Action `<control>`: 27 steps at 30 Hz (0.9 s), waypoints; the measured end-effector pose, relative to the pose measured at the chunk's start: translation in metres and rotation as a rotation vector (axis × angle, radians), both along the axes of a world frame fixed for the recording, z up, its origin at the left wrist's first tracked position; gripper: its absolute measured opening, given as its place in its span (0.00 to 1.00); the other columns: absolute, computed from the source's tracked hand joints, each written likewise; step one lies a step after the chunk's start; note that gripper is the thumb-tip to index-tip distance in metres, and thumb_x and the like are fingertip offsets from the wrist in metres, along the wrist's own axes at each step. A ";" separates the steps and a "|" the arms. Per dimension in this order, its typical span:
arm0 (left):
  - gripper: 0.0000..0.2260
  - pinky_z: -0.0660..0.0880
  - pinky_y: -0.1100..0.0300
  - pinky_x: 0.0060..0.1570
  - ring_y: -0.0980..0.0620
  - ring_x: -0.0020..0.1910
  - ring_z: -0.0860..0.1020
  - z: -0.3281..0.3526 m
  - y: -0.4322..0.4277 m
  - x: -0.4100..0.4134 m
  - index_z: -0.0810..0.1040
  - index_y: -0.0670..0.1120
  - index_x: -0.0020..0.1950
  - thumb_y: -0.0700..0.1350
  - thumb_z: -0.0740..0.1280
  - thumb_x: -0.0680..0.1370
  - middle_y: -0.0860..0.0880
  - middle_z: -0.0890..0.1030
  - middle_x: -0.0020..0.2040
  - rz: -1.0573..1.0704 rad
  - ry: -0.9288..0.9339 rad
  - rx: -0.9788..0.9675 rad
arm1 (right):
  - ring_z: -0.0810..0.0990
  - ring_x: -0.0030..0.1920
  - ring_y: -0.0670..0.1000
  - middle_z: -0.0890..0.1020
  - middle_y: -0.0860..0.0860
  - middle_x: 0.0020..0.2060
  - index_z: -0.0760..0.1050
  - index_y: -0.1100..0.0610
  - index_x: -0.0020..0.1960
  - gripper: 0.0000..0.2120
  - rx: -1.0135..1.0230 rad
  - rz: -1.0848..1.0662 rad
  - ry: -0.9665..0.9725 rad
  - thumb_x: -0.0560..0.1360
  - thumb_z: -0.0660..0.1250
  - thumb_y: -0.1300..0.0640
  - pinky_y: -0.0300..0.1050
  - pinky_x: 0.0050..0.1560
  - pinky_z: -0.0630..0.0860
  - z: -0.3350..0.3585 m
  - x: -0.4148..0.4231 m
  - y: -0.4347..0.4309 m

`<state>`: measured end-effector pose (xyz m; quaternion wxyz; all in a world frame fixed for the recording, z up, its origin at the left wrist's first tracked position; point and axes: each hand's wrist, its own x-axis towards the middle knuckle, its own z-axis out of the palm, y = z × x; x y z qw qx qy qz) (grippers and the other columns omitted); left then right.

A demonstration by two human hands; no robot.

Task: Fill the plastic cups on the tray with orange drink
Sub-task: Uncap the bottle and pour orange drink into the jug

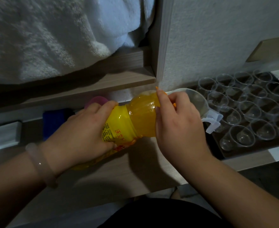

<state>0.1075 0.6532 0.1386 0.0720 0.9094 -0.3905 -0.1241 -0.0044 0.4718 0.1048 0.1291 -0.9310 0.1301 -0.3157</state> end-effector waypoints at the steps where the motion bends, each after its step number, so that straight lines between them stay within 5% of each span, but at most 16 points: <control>1: 0.46 0.73 0.49 0.56 0.49 0.59 0.71 -0.001 0.000 0.000 0.53 0.60 0.74 0.59 0.76 0.63 0.52 0.68 0.63 0.002 0.000 0.000 | 0.75 0.42 0.59 0.76 0.61 0.48 0.73 0.65 0.66 0.18 0.000 0.001 0.000 0.77 0.63 0.60 0.52 0.40 0.72 0.000 0.000 0.000; 27: 0.46 0.70 0.53 0.58 0.51 0.63 0.69 -0.047 -0.008 -0.015 0.55 0.57 0.75 0.55 0.78 0.64 0.50 0.68 0.65 0.007 0.102 -0.296 | 0.74 0.42 0.58 0.76 0.60 0.48 0.73 0.65 0.67 0.21 -0.036 0.007 -0.044 0.74 0.67 0.64 0.49 0.39 0.68 0.001 -0.010 -0.003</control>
